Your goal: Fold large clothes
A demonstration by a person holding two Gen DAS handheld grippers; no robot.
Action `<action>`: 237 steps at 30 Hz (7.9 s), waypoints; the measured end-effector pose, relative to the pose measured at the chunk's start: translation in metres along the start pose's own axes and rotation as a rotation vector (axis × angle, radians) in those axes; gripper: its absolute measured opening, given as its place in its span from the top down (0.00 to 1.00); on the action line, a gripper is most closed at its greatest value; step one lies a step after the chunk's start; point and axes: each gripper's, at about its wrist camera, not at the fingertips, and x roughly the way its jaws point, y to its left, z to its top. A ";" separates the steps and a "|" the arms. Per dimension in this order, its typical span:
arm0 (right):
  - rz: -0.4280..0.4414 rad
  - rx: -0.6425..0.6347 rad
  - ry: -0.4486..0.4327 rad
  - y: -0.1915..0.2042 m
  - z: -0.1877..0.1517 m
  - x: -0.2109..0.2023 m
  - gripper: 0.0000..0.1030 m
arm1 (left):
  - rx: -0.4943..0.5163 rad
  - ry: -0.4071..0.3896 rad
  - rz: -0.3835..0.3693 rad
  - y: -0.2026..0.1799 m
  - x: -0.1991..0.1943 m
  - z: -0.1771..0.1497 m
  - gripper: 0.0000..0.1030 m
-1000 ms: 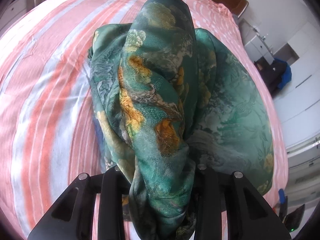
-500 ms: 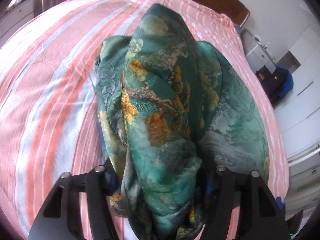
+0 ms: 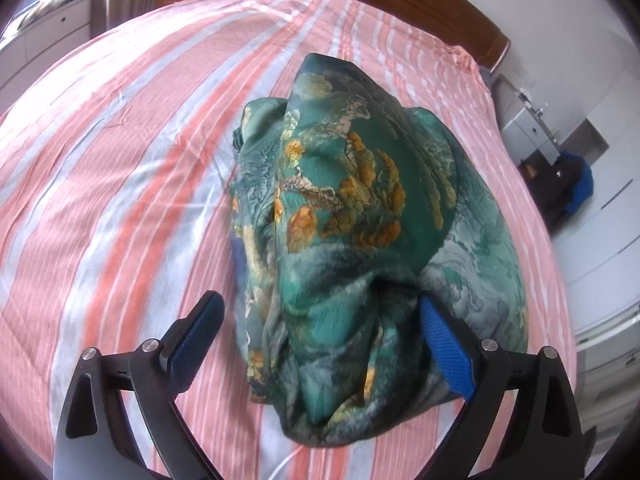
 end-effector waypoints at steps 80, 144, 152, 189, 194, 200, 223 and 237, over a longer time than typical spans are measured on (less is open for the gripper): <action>0.456 0.167 0.240 0.054 0.220 0.198 0.30 | -0.022 -0.068 -0.131 0.048 -0.006 0.050 0.04; 0.684 0.601 0.526 -0.003 0.094 0.284 0.09 | 0.025 0.268 -0.261 0.019 0.102 0.005 0.22; 0.369 -0.028 0.284 0.081 0.147 0.205 0.31 | 0.217 0.036 -0.135 -0.052 0.035 -0.020 0.43; -0.077 -0.048 0.186 0.031 0.050 -0.020 0.00 | 0.405 -0.449 0.402 -0.141 -0.097 -0.140 0.00; -0.088 0.054 0.079 0.019 0.059 -0.073 0.00 | 0.391 -0.383 0.330 -0.158 -0.112 -0.159 0.00; 0.060 0.037 0.265 0.016 0.065 -0.063 0.00 | 0.422 -0.294 0.243 -0.175 -0.113 -0.159 0.00; -0.150 0.095 0.215 0.052 0.105 -0.077 0.00 | 0.390 -0.271 0.311 -0.189 -0.130 -0.175 0.00; -0.256 0.051 0.193 0.048 0.106 -0.081 0.00 | 0.395 -0.225 0.302 -0.191 -0.123 -0.177 0.00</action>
